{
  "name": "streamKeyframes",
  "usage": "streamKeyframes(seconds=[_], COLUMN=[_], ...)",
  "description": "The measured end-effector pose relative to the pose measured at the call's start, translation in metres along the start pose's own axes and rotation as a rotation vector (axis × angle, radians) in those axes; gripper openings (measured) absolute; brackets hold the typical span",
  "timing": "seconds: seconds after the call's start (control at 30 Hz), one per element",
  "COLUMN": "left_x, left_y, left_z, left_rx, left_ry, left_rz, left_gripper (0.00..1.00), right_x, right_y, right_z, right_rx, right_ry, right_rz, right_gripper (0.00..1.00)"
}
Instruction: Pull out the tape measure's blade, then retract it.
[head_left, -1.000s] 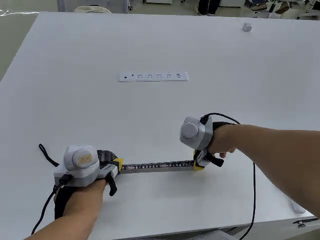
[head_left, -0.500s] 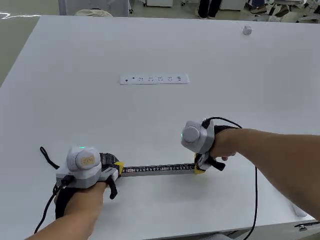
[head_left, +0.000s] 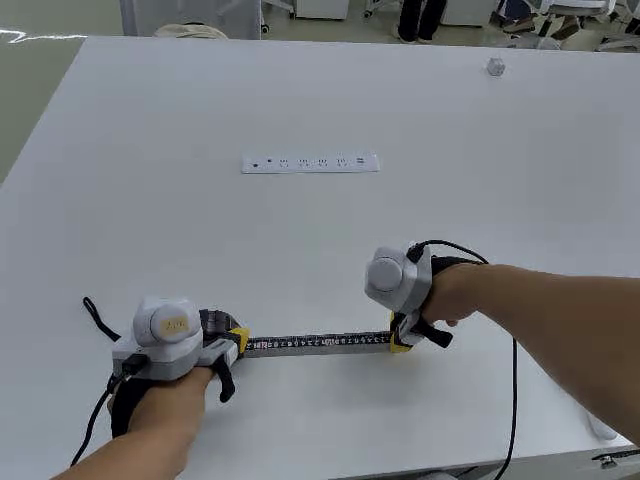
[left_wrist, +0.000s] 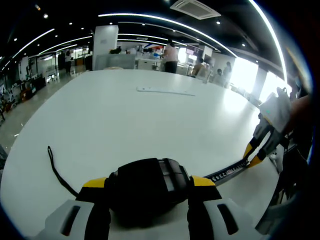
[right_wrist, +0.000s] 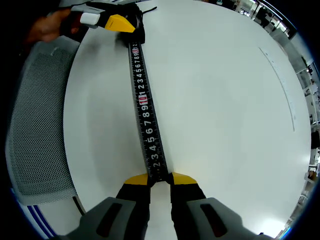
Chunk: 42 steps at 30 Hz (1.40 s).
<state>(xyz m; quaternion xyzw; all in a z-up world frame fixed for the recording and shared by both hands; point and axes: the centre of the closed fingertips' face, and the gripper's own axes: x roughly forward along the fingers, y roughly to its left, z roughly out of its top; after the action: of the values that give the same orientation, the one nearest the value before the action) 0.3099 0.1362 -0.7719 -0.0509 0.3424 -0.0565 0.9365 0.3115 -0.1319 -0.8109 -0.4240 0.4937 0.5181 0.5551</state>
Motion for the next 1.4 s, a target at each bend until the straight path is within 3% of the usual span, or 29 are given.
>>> streamKeyframes(seconds=[0.4, 1.4], left_x=[0.000, 0.001], left_y=[-0.002, -0.004], left_z=[-0.001, -0.001], left_rx=[-0.007, -0.009], left_ry=[0.018, -0.002], left_rz=[-0.005, -0.016], left_gripper=[0.59, 0.59], right_x=[0.000, 0.002], right_y=[0.000, 0.002], right_z=[0.002, 0.012], right_rx=[0.008, 0.017], right_ry=[-0.001, -0.014], right_rz=[0.004, 0.006], right_gripper=[0.15, 0.15])
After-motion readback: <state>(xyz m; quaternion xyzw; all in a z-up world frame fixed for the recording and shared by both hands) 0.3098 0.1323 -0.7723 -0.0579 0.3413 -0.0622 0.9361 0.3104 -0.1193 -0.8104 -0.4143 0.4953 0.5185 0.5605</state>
